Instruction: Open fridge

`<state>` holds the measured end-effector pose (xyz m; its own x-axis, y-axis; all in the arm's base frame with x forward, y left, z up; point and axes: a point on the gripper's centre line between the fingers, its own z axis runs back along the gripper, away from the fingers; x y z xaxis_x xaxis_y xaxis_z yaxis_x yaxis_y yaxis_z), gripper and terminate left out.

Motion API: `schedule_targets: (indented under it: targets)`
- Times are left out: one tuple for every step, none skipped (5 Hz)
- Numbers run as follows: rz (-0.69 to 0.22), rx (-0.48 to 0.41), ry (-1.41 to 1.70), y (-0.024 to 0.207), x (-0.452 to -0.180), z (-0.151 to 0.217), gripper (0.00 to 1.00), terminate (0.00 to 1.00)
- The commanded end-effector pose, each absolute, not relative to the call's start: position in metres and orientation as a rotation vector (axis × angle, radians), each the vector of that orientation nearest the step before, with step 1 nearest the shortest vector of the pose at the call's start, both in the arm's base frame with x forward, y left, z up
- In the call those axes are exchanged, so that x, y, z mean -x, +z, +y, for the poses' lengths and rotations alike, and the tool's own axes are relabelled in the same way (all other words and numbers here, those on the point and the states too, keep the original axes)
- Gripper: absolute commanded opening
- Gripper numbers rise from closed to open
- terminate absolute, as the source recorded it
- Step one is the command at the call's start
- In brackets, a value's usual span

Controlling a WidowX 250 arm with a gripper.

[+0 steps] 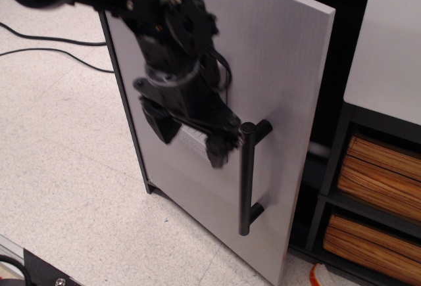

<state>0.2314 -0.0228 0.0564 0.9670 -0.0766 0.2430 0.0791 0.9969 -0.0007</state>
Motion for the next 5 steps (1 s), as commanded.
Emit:
schedule_targets:
  targets:
    - [-0.222, 0.027, -0.082, 0.038, -0.243, -0.08, 1.0, 0.0]
    - [-0.231, 0.031, -0.086, 0.022, -0.253, -0.119, 1.0, 0.0]
    - [-0.261, 0.034, -0.1, 0.015, -0.265, -0.144, 1.0, 0.0]
    - [-0.27, 0.067, -0.12, 0.012, -0.276, -0.164, 1.0, 0.0]
    - [-0.273, 0.071, -0.113, 0.01, -0.289, -0.174, 1.0, 0.0]
